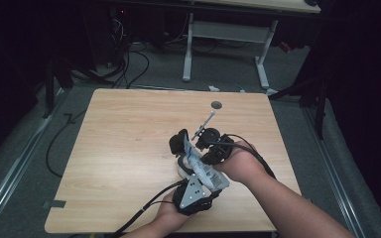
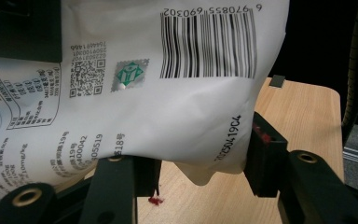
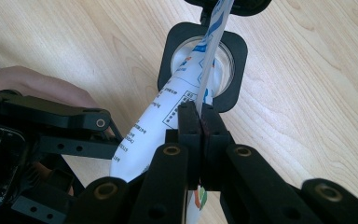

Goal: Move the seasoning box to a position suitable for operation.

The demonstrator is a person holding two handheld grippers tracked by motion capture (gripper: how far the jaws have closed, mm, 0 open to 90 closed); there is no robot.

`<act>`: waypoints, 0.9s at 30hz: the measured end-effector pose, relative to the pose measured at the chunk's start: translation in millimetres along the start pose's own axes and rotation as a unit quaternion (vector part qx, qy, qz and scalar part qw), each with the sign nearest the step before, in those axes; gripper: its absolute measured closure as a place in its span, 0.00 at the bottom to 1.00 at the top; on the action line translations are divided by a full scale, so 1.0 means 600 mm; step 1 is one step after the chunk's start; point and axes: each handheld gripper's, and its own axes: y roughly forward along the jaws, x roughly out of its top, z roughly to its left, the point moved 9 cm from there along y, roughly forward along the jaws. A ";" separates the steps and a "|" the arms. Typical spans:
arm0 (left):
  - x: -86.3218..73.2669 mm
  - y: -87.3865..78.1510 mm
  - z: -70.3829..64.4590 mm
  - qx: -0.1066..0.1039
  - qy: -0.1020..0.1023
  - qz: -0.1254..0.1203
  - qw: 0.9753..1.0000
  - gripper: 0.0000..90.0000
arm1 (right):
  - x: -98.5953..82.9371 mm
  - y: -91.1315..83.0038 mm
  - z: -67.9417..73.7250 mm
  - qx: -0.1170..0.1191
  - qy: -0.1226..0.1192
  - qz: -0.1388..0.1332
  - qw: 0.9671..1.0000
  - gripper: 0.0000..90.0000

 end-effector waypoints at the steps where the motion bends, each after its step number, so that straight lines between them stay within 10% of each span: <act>1: 0.000 0.000 0.000 0.000 0.000 0.000 1.000 0.60 | 0.000 -0.001 0.000 0.000 0.001 -0.001 1.000 0.99; 27: 0.002 -0.002 0.002 0.002 0.000 -0.002 1.000 0.60 | 0.004 -0.001 0.001 0.002 0.001 -0.003 1.000 0.99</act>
